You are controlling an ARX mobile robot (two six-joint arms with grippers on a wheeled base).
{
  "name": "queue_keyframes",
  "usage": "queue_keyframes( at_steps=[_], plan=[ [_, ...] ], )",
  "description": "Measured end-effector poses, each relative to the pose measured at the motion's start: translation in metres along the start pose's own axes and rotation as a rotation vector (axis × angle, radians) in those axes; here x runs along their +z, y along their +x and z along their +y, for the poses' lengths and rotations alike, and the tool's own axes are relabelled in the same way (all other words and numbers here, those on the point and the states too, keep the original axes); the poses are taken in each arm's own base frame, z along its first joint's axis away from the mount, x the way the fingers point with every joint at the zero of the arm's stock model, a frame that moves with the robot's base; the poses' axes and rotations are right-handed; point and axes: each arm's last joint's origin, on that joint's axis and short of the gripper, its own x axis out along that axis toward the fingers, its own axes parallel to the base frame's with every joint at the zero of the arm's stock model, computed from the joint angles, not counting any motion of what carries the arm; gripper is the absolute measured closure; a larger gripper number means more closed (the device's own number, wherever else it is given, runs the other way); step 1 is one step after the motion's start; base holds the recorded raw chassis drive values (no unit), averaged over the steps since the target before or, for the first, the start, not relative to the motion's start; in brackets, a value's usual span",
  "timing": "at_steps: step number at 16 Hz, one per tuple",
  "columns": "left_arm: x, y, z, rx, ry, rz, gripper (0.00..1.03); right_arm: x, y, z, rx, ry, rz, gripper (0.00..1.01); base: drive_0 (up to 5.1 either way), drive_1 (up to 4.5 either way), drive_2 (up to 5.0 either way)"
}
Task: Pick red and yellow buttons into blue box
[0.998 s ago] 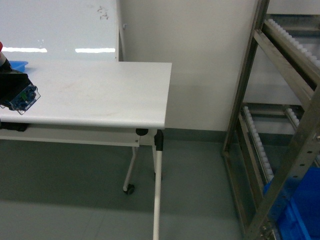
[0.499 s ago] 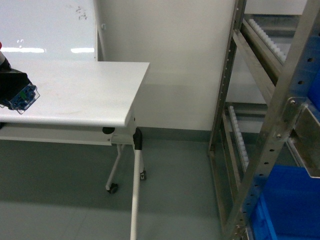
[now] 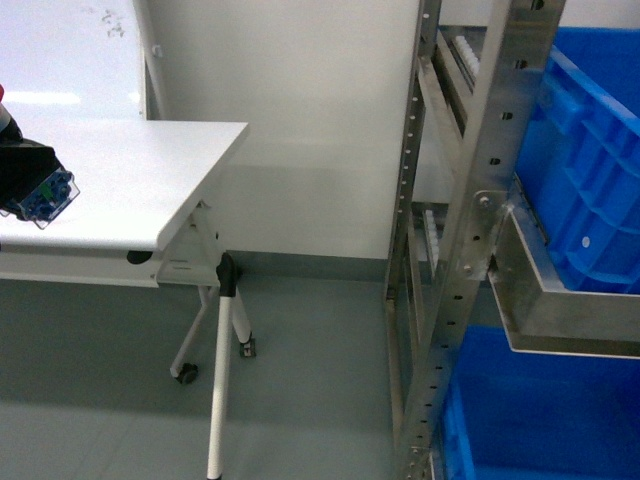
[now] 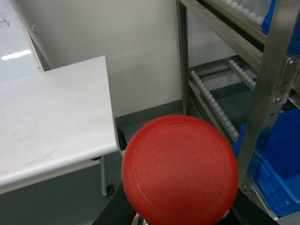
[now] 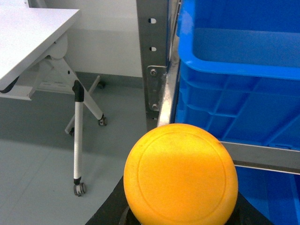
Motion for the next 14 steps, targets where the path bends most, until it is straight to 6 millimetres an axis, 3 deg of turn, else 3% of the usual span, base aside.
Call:
queue_keyframes(
  at_steps=[14],
  plan=[
    [0.0002,-0.0001,0.0000,0.000,0.000,-0.002,0.79,-0.0002,0.0001,0.0000,0.000,0.000,0.002,0.76,4.8,-2.27,-2.3]
  ],
)
